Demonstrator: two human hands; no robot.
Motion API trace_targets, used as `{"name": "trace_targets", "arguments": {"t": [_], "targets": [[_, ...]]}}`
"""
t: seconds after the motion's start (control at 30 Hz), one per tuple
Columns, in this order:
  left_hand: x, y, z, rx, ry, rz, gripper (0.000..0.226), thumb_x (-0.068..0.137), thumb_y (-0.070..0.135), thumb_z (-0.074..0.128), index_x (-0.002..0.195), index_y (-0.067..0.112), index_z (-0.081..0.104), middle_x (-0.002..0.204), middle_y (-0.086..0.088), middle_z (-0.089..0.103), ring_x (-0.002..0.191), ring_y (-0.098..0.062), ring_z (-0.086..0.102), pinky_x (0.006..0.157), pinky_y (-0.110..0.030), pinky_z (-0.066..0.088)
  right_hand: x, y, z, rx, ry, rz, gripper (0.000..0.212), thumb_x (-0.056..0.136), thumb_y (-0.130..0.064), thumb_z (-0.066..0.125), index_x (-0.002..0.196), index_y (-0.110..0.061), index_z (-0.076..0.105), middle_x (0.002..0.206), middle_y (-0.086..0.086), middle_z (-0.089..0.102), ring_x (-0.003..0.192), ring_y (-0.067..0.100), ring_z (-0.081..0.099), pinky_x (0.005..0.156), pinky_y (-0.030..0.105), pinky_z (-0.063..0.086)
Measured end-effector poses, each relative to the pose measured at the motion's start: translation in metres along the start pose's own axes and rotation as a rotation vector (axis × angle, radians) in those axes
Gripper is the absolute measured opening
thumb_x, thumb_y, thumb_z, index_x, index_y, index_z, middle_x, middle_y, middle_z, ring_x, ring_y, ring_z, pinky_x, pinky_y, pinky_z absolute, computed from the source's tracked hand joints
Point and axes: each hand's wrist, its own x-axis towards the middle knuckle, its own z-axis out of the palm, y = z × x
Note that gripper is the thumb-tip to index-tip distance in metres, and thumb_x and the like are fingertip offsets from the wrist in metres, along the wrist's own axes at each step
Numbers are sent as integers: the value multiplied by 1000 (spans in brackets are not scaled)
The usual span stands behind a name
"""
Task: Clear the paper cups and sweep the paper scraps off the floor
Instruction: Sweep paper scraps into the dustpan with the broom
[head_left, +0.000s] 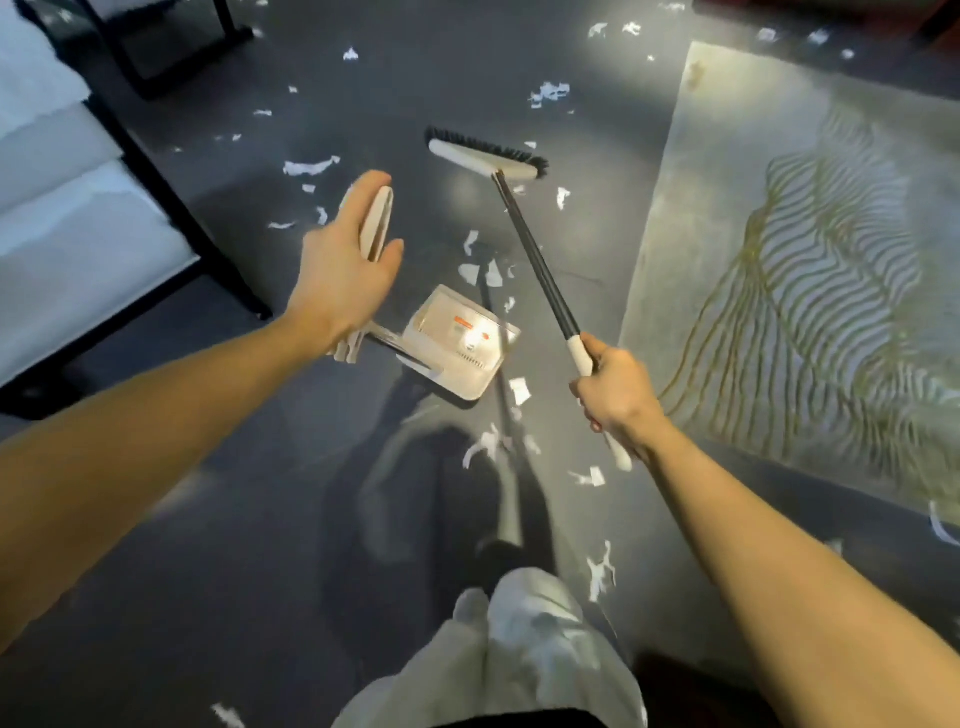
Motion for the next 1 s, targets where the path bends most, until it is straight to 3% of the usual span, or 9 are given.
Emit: {"name": "trace_targets", "arguments": {"t": [0.13, 0.4, 0.57, 0.63, 0.7, 0.77, 0.83, 0.93, 1.0], "targets": [[130, 1, 17, 46, -73, 28, 52, 95, 22, 56, 141, 34, 36, 114, -7, 61, 95, -22, 60, 90, -28, 46, 102, -38, -22, 19, -40, -9, 67, 82, 2, 50, 140, -31, 47, 83, 11, 63, 64, 31, 56, 46, 32, 49], [381, -23, 42, 83, -40, -11, 45, 96, 23, 51, 136, 38, 36, 104, -12, 61, 85, -28, 60, 78, -33, 47, 362, -186, -46, 16, -112, -160, 34, 86, -1, 48, 113, -21, 51, 78, 4, 56, 61, 23, 52, 43, 27, 41], [543, -61, 34, 82, 0, -86, 42, 95, 23, 50, 132, 40, 38, 100, -11, 60, 82, -27, 58, 73, -29, 43, 506, -264, -1, -26, -220, -62, 62, 93, -9, 46, 147, -30, 27, 128, 11, 54, 100, 36, 59, 59, 28, 40], [618, -83, 37, 71, 21, -65, 44, 94, 21, 51, 134, 35, 40, 98, -9, 61, 84, -30, 56, 76, -26, 42, 573, -303, 11, -9, -245, -41, 54, 92, -8, 45, 142, -28, 35, 118, 7, 56, 89, 29, 57, 54, 27, 41], [694, -106, 42, 33, 28, -30, 44, 94, 17, 52, 136, 29, 41, 90, 6, 60, 77, -22, 57, 71, -18, 41, 646, -351, 21, 85, -183, -28, 29, 90, -3, 42, 108, -23, 53, 90, -1, 56, 65, 18, 49, 42, 22, 37], [762, -124, 42, 33, 28, -42, 43, 95, 14, 52, 136, 21, 42, 84, 17, 54, 68, -11, 54, 60, -6, 37, 709, -398, 30, 120, -204, 24, 19, 90, -1, 39, 87, -18, 47, 71, -2, 46, 57, 14, 38, 38, 18, 28], [835, -139, 36, 37, 27, -46, 44, 95, 14, 53, 136, 21, 41, 90, 9, 57, 74, -21, 56, 60, -6, 38, 768, -442, 36, 107, -235, 39, 24, 93, 2, 38, 84, -19, 45, 68, -3, 43, 56, 12, 36, 34, 15, 27], [941, -160, 25, 86, 8, -50, 44, 95, 17, 52, 136, 28, 40, 99, -8, 62, 83, -34, 60, 71, -25, 44, 854, -491, 37, 71, -243, 58, 30, 92, 4, 39, 77, -21, 43, 66, 0, 41, 51, 14, 33, 30, 9, 21], [1012, -172, 20, 82, 14, -67, 43, 95, 18, 51, 136, 29, 40, 95, -6, 59, 81, -32, 58, 68, -24, 42, 913, -519, 38, 62, -231, 71, 18, 91, 1, 45, 90, -17, 46, 71, 4, 45, 48, 16, 39, 29, 10, 25]]}}
